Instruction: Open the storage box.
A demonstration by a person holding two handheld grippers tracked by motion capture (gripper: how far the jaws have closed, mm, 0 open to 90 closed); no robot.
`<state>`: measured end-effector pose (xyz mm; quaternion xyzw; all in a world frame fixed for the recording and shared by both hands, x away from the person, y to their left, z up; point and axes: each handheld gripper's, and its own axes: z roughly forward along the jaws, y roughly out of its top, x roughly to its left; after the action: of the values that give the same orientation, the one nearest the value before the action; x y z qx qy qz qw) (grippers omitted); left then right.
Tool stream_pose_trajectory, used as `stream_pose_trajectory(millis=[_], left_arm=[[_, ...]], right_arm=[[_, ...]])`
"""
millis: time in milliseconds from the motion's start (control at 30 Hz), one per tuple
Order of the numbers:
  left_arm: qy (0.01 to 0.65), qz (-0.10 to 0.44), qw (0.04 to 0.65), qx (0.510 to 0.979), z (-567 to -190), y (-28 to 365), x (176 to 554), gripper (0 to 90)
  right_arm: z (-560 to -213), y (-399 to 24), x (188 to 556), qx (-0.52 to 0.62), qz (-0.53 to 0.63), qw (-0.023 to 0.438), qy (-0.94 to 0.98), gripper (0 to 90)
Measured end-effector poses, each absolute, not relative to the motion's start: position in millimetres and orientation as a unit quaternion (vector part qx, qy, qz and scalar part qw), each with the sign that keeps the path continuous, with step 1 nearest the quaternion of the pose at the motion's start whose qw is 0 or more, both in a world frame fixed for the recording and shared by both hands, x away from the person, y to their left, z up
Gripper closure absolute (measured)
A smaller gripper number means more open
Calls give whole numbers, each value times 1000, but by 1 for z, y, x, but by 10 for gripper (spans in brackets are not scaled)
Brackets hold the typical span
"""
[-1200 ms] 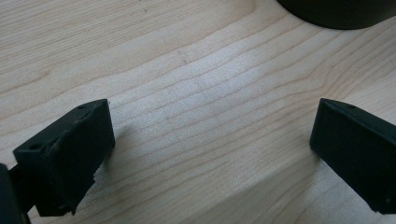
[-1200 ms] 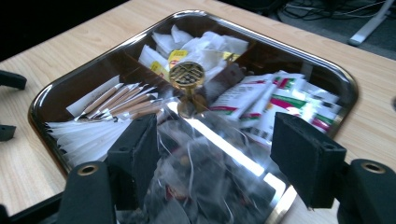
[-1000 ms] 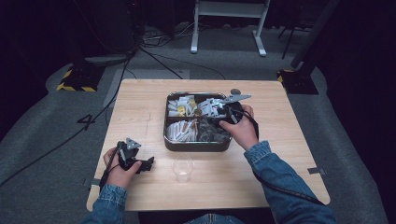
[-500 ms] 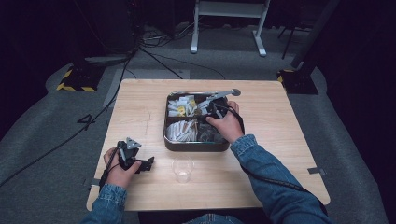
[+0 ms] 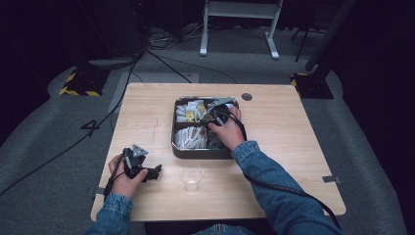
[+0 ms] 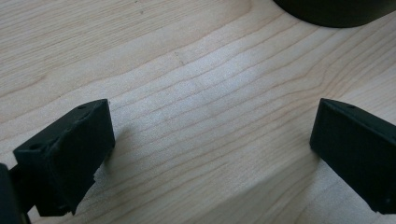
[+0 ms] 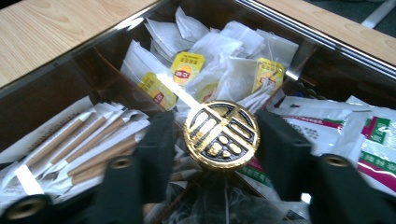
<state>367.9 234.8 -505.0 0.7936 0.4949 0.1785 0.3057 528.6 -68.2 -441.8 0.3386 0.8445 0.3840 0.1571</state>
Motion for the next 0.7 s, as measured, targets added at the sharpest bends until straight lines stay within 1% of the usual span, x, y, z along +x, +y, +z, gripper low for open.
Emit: stream_pose_trajectory(millis=[33,367,700], left_arm=[[495,179,306,794,-505,235,368,3],[495,177,307,793,-505,235,368,2],[494,178,308,794,-505,235,368,2]], right_arm=[[-442,-69,528,344,385,163,841,586],[-442,-69,527,348,386,164,839,588],[-438,-69,525,342,390,174,837,589]])
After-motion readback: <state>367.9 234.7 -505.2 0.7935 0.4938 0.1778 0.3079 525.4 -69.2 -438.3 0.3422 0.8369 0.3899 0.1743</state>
